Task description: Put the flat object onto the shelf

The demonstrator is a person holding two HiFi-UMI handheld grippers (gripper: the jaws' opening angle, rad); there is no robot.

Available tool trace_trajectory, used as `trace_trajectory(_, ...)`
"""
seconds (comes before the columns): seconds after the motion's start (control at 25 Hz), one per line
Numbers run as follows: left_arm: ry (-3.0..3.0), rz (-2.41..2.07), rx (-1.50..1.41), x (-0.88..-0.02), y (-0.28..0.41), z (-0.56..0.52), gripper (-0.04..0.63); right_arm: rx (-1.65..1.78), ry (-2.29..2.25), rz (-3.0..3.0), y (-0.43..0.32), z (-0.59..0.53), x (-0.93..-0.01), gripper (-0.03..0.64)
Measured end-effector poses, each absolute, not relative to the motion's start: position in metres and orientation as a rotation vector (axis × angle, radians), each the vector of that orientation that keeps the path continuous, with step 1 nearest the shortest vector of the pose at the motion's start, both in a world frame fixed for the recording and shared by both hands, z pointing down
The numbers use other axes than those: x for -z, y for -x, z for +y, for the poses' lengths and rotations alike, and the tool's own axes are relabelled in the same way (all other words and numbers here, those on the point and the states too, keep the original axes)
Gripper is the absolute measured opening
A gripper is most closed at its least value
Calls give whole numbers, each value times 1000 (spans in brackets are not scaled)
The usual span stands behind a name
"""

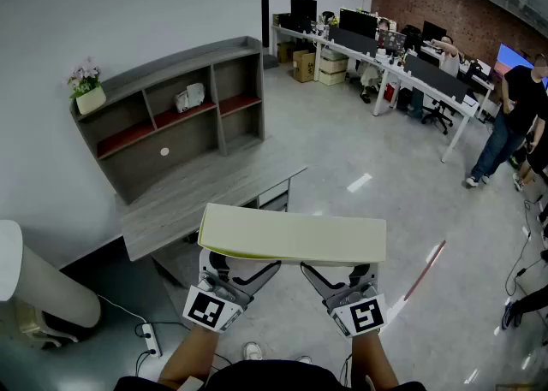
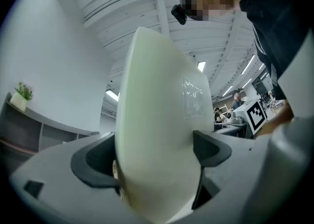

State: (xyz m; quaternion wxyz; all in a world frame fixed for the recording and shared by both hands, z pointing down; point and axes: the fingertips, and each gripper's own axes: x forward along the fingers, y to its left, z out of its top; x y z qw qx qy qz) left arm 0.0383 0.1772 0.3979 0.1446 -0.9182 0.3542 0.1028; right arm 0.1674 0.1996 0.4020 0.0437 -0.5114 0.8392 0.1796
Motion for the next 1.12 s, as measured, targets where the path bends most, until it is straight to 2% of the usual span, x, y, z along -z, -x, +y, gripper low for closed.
trace_trajectory(0.52, 2639, 1030, -319, -395, -23, 181, 483, -554, 1544, 2576, -152, 202, -397, 483)
trace_trajectory(1.12, 2652, 1036, -328, -399, 37, 150, 484, -537, 1555, 2588, -92, 172, -399, 483)
